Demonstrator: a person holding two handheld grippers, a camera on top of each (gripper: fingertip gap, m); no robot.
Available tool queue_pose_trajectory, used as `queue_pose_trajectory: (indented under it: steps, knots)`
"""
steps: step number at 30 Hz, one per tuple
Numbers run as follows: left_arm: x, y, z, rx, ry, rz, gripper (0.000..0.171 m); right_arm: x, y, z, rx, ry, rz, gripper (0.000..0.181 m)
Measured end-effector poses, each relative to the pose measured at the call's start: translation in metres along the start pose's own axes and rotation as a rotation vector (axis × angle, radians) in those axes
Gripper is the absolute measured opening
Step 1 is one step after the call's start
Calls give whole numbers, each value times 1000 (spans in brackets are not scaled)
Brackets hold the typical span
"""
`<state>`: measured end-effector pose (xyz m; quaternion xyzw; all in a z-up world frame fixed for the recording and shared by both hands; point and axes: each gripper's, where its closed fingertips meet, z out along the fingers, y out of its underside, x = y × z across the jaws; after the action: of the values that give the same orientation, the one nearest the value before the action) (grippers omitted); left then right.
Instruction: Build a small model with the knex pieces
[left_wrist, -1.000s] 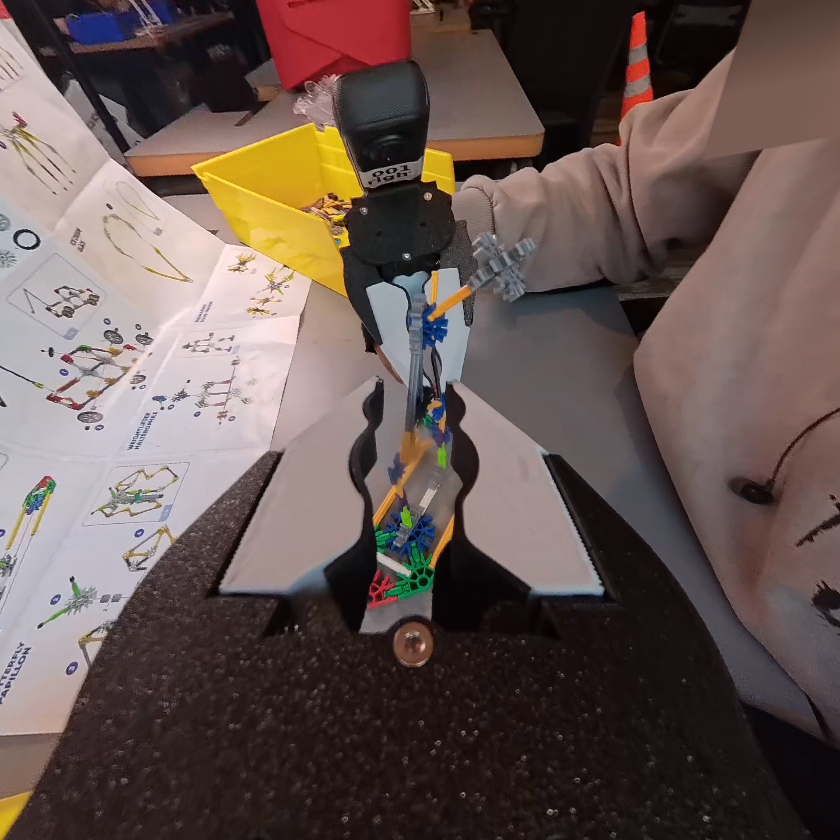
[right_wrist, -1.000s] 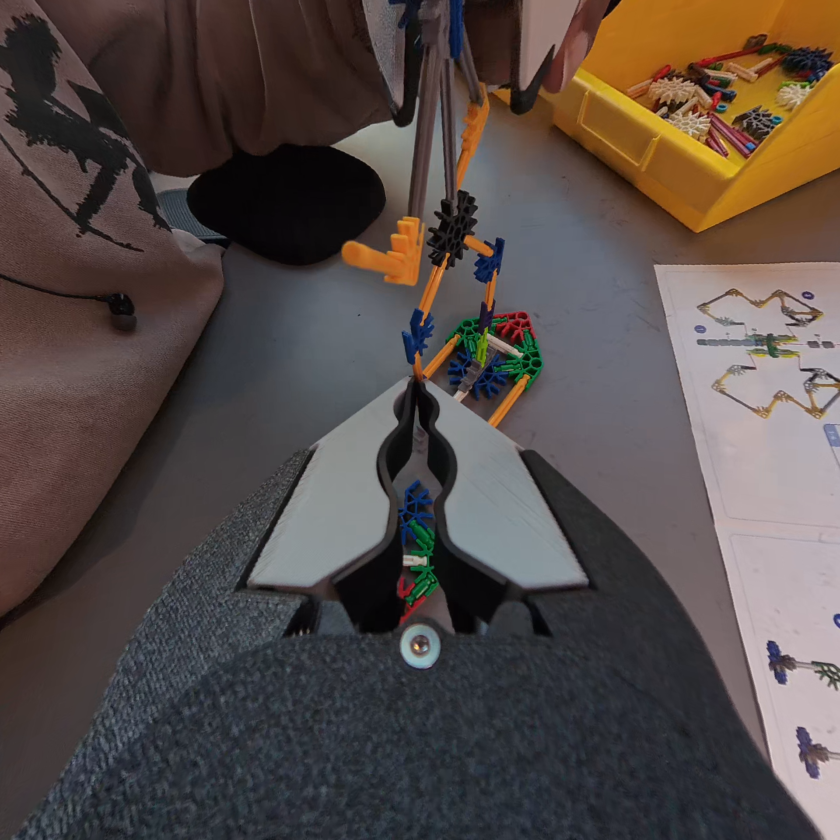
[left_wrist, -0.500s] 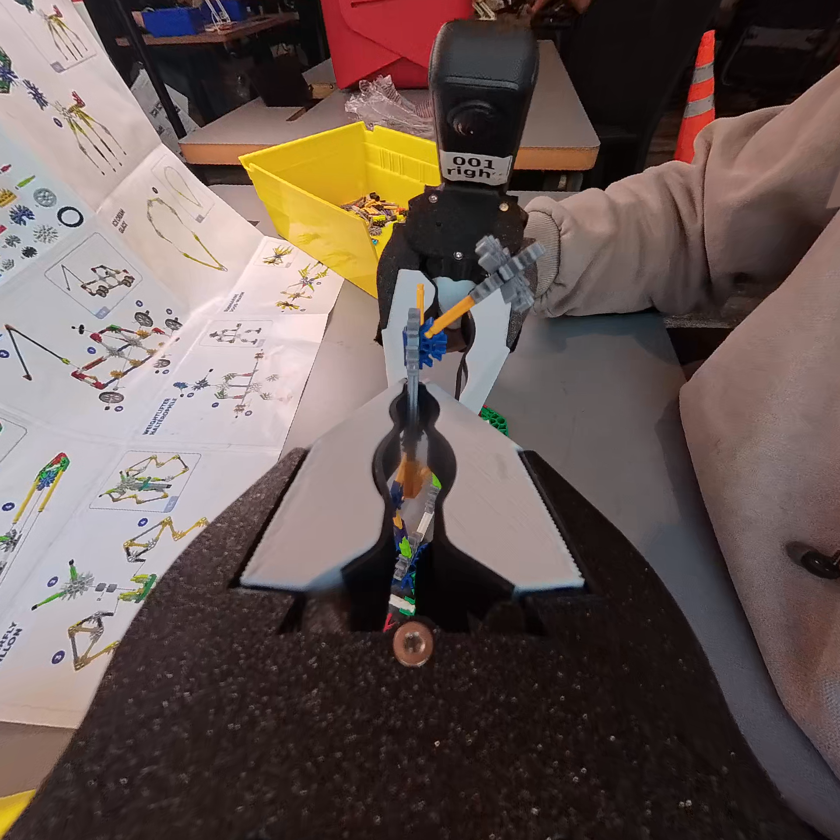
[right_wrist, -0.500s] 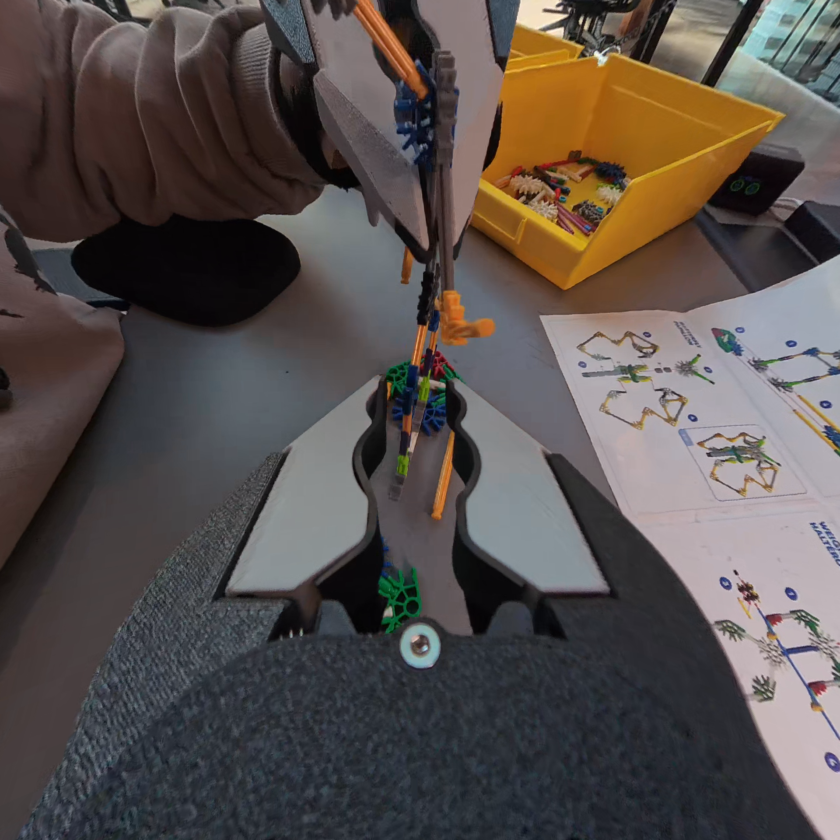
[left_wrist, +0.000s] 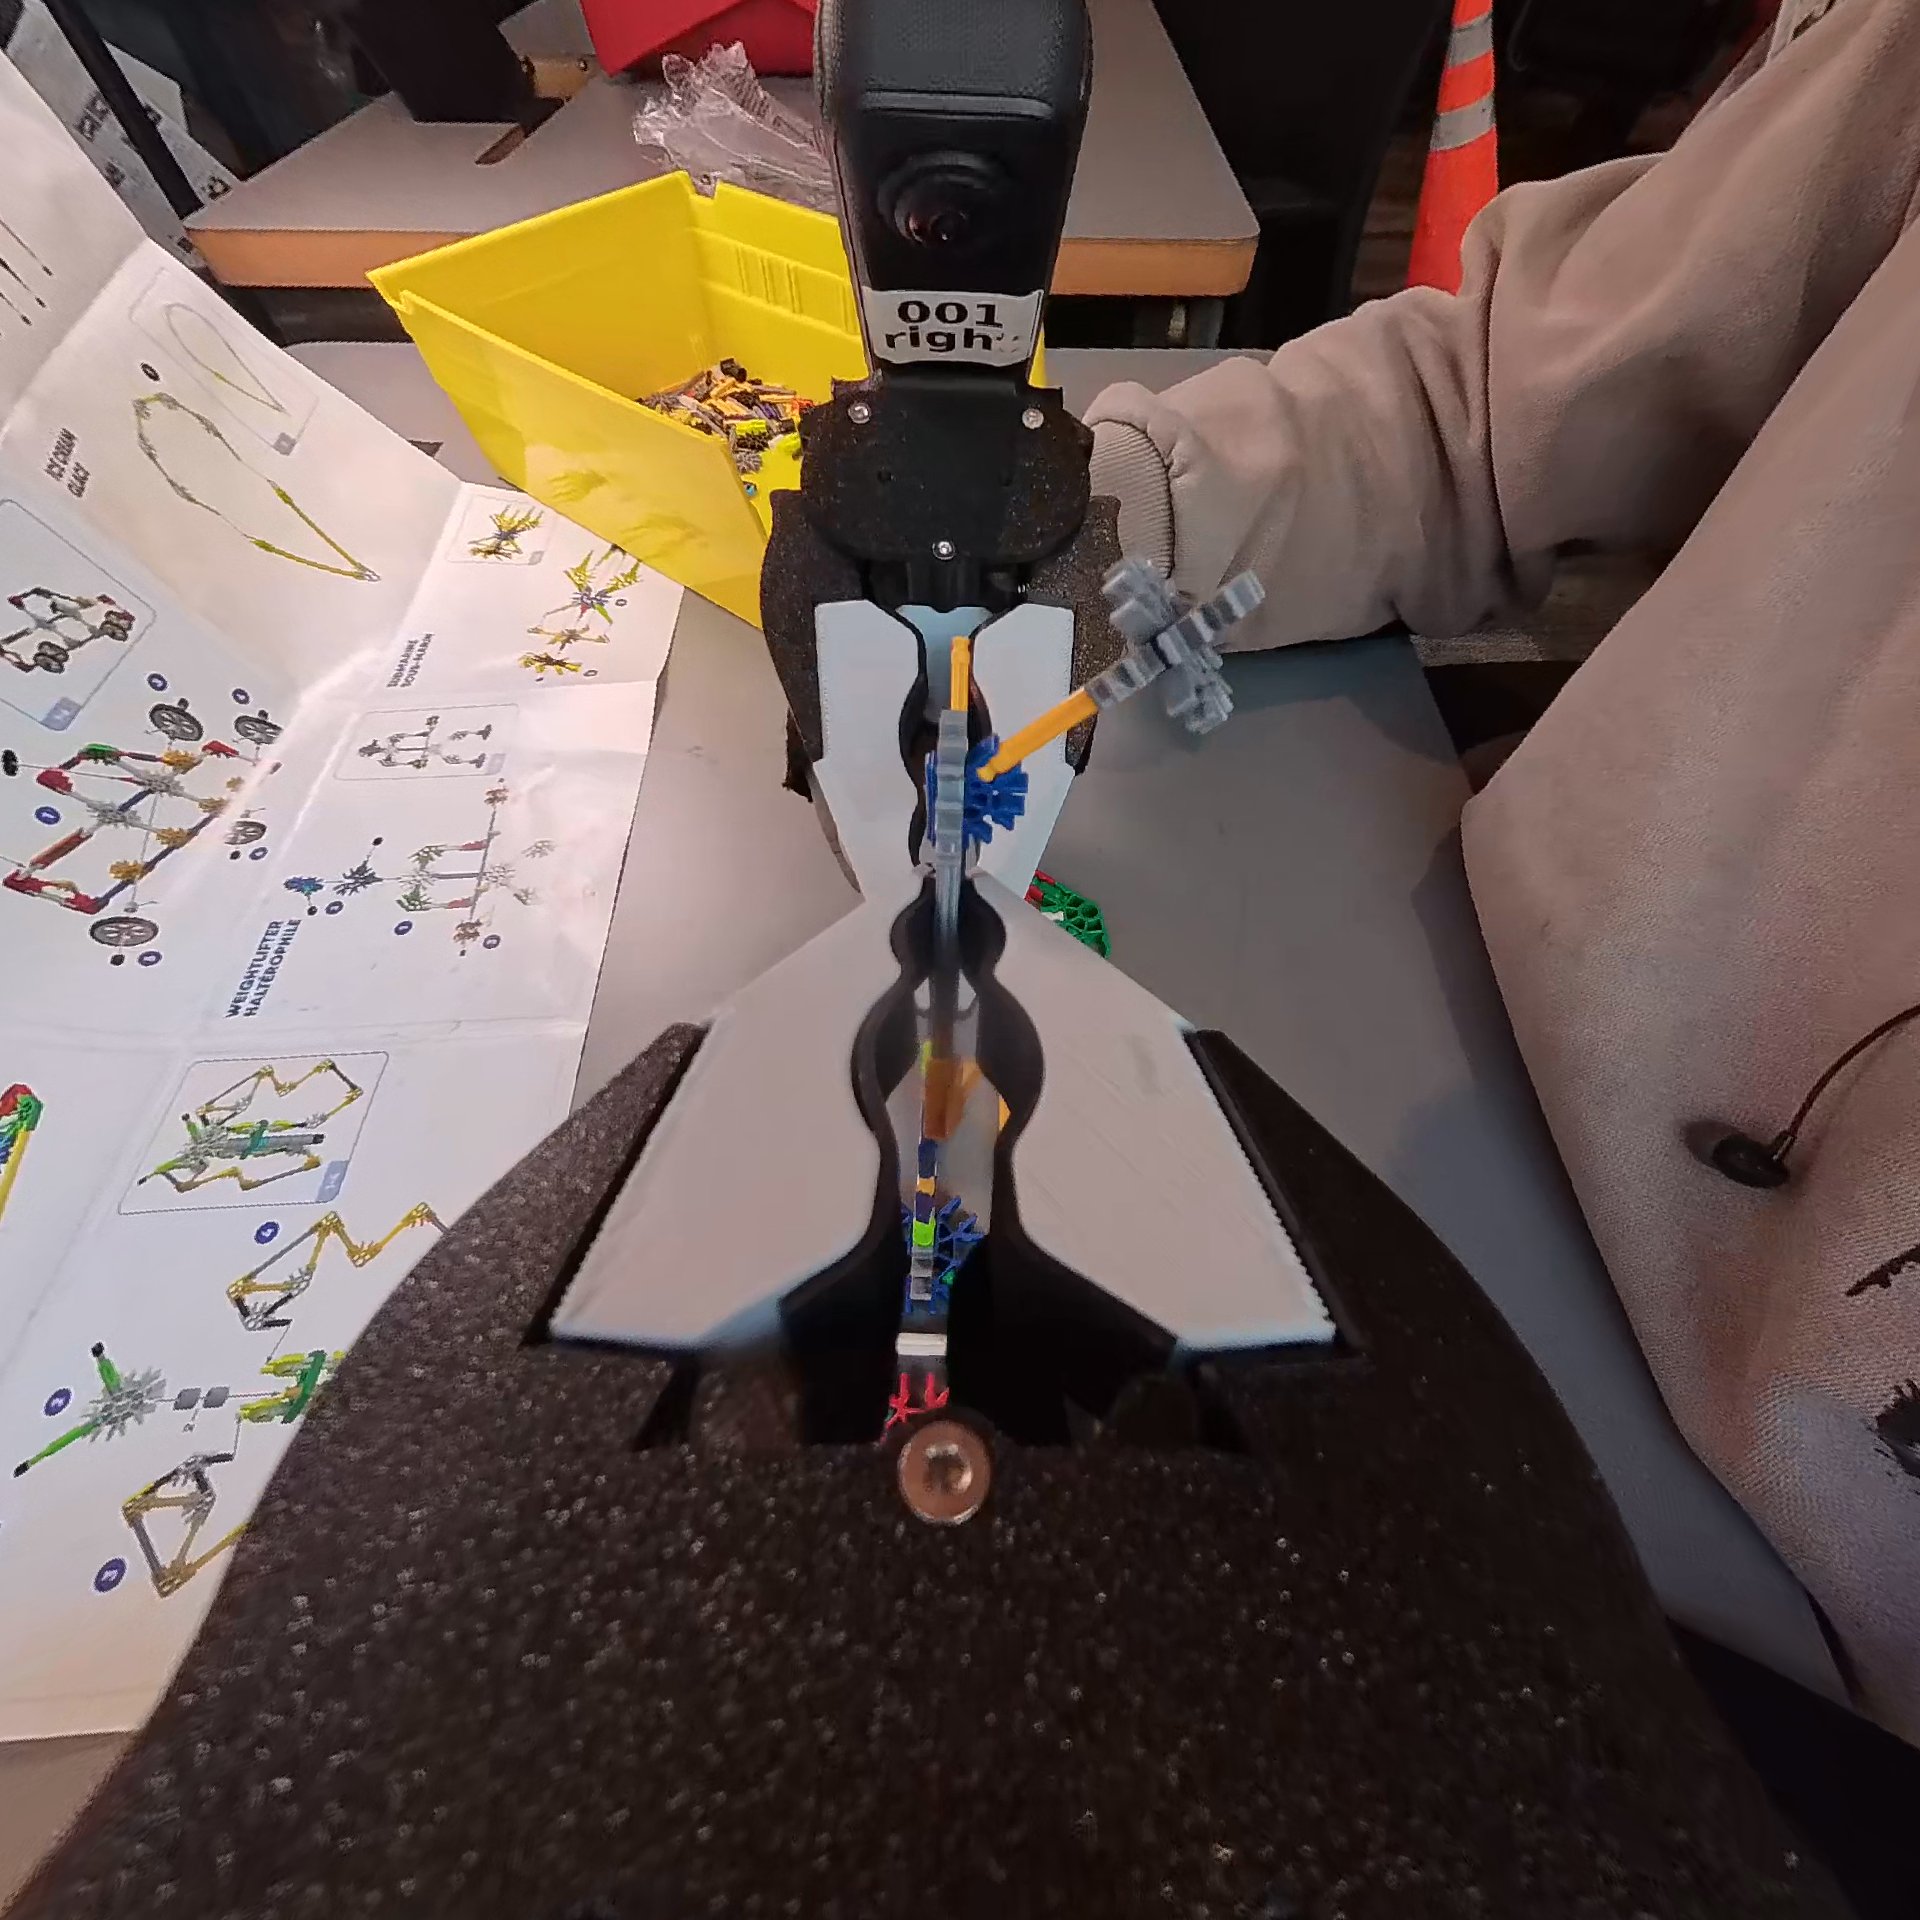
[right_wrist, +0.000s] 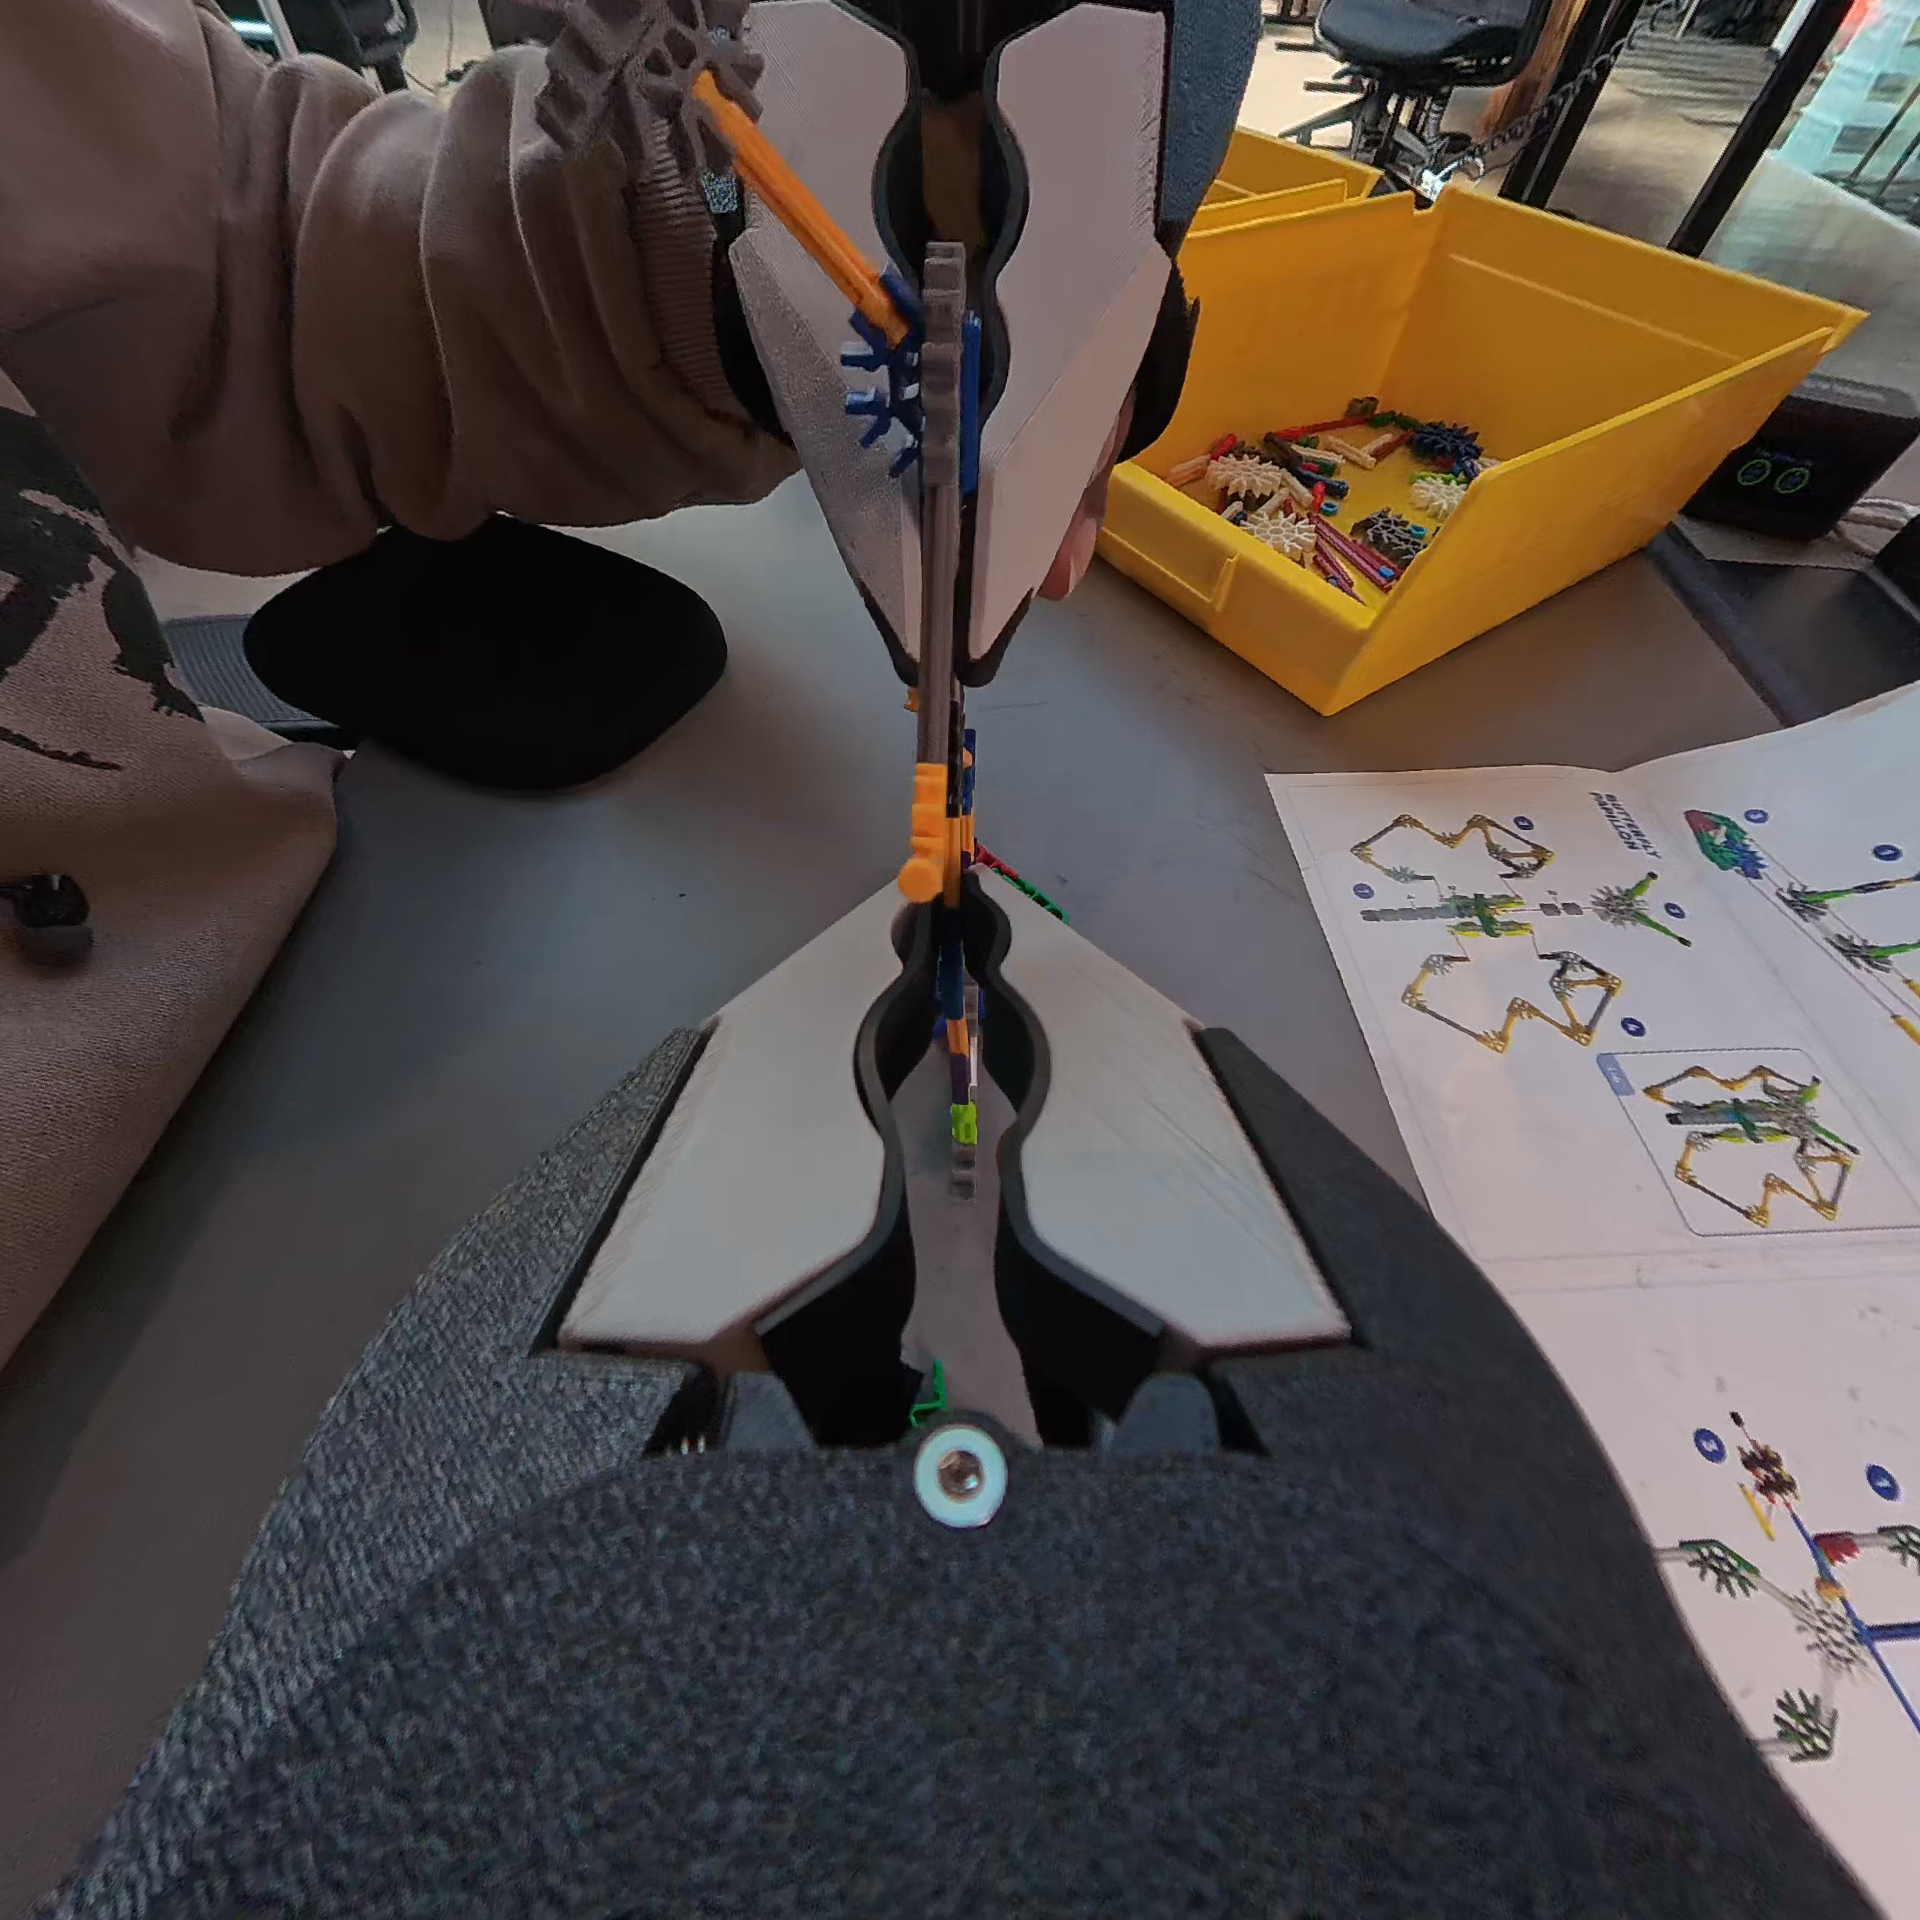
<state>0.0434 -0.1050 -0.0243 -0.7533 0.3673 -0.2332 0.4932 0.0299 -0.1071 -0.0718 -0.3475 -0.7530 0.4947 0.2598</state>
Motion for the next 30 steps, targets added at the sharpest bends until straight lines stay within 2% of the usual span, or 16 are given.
queue_pose_trajectory:
  steps: [5, 6, 7, 9, 11, 13, 15, 18, 23, 27, 30]
  knots:
    - [-5, -1, 1, 25, -21, -17, 3, 2, 0, -1, -3, 9, 6, 2]
    - [-6, -2, 0, 37, -35, -24, 10, 2, 0, -1, -1, 7, 9, 1]
    - [-7, -2, -1, 50, -49, -32, 29, 2, 0, -1, -2, 1, 12, 2]
    - [-4, -4, -9, 81, -37, -60, 51, 1, 1, -2, -5, -3, 10, 2]
    - [-4, 6, -18, 69, -49, -69, 56, 1, 1, -2, -14, -8, 5, 2]
    - [-9, 38, -21, -29, -91, -51, 57, 2, 1, -2, -21, -10, 4, 2]
    - [-5, 69, -16, -102, -70, -87, 46, 3, 2, -2, -24, -7, -2, 2]
    - [-4, 103, 1, -159, -84, -134, 34, 3, 4, -2, -42, -8, 4, 17]
    - [-6, 120, 12, -228, -122, -114, 30, 4, 16, -26, -118, 11, 34, 30]
    - [-9, 119, 10, -219, -148, -95, 30, 0, 45, -59, -242, 40, 92, 37]
    - [-6, 122, 14, -233, -142, -71, 29, -18, 78, -72, -372, 33, 127, 54]
